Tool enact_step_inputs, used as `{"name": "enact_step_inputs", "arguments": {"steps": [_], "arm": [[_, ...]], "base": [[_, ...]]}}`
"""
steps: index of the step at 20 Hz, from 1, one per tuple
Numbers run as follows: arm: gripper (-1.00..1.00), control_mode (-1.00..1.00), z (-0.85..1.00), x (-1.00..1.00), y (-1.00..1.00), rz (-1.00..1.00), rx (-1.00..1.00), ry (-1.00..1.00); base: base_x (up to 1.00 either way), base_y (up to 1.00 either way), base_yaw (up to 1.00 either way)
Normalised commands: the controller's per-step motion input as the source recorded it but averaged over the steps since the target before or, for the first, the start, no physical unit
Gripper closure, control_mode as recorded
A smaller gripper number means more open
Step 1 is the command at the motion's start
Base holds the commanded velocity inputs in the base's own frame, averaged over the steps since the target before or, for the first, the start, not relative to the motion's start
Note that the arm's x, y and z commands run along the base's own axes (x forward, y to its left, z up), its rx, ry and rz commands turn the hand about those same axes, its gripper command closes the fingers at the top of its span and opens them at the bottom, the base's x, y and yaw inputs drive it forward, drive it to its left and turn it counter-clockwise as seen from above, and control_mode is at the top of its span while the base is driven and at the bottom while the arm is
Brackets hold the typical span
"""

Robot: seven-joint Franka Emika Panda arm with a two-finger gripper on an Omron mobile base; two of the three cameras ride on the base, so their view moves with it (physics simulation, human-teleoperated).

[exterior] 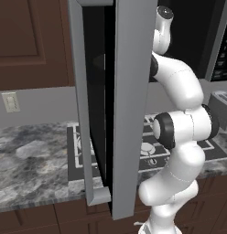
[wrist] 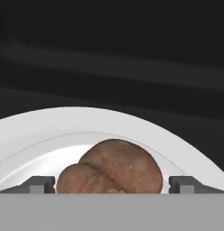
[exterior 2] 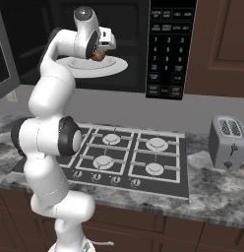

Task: Retrieve the reheated potato from the microwave, then place the potato, cheese, and condiment on the cutting board.

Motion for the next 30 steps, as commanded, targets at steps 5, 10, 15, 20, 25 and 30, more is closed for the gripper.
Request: {"name": "enact_step_inputs", "arguments": {"steps": [5,10,15,20,25,30], "arm": [[-1.0,-1.0,-0.06,0.01,0.0,-0.01,0.0,0.0],[-1.0,-1.0,-0.09,0.0,0.0,-0.03,0.0,0.0],[-1.0,-1.0,-0.2,0.08,0.03,-0.05,0.0,0.03],[-1.0,-1.0,-0.26,0.23,0.06,-0.01,0.03,0.07],[-1.0,-1.0,-0.23,0.23,0.06,0.0,0.06,0.07],[-1.0,-1.0,-0.32,0.12,0.08,0.0,0.08,0.1]], "base": [[0.0,0.0,0.0],[0.0,0.0,0.0],[0.0,0.0,0.0],[0.0,0.0,0.0],[0.0,0.0,0.0],[0.0,0.0,0.0]]}}
